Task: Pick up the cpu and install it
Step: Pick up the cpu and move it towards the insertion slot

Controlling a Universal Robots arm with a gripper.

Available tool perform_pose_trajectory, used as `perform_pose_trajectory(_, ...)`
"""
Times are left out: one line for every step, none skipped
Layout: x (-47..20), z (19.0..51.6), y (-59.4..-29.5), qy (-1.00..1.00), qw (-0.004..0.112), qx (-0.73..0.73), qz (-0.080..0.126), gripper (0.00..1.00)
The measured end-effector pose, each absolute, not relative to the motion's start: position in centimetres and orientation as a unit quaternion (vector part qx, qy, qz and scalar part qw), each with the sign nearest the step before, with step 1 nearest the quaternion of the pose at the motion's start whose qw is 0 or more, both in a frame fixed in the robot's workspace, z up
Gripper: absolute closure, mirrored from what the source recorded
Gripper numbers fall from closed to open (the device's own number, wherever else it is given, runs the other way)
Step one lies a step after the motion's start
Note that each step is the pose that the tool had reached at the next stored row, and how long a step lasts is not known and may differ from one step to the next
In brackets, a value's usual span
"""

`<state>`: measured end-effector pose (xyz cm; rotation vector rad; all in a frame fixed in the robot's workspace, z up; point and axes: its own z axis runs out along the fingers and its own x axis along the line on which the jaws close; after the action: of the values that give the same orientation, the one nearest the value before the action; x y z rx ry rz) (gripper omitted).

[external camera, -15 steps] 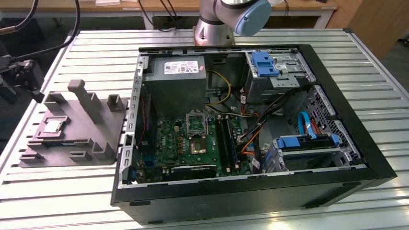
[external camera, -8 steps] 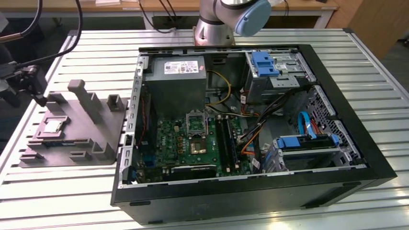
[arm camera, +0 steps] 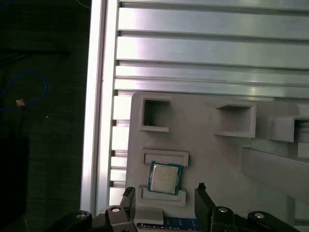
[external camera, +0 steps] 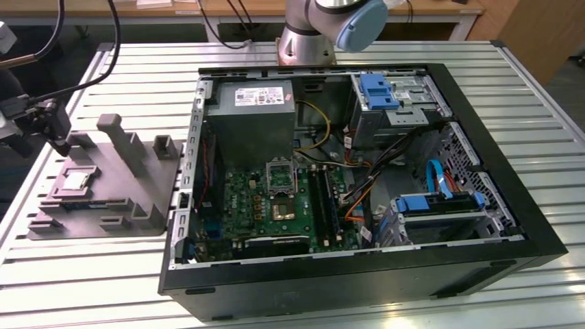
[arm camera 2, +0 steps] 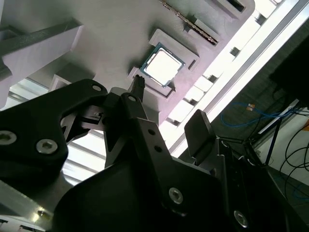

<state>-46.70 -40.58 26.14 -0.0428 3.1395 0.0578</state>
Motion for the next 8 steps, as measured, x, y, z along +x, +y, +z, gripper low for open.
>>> perform_pose_trajectory(-46.70, 26.14, -40.58, 1.000, 0.001, -0.014, 0.018, 0.40)
perform_pose_trajectory(-46.70, 26.13, -40.58, 1.000, 0.001, -0.014, 0.018, 0.40)
perform_pose_trajectory(-46.70, 26.13, -40.58, 1.000, 0.001, -0.014, 0.018, 0.40)
perform_pose_trajectory(-46.70, 26.12, -40.58, 1.000, 0.001, -0.014, 0.018, 0.40)
perform_pose_trajectory(-46.70, 26.10, -40.58, 1.000, 0.001, -0.014, 0.018, 0.40)
perform_pose_trajectory(-46.69, 26.00, -40.58, 1.000, 0.001, -0.013, 0.019, 0.40)
perform_pose_trajectory(-46.70, 25.93, -40.58, 1.000, 0.001, -0.011, 0.018, 0.40)
perform_pose_trajectory(-46.69, 25.85, -40.58, 1.000, 0.001, -0.007, 0.018, 0.40)
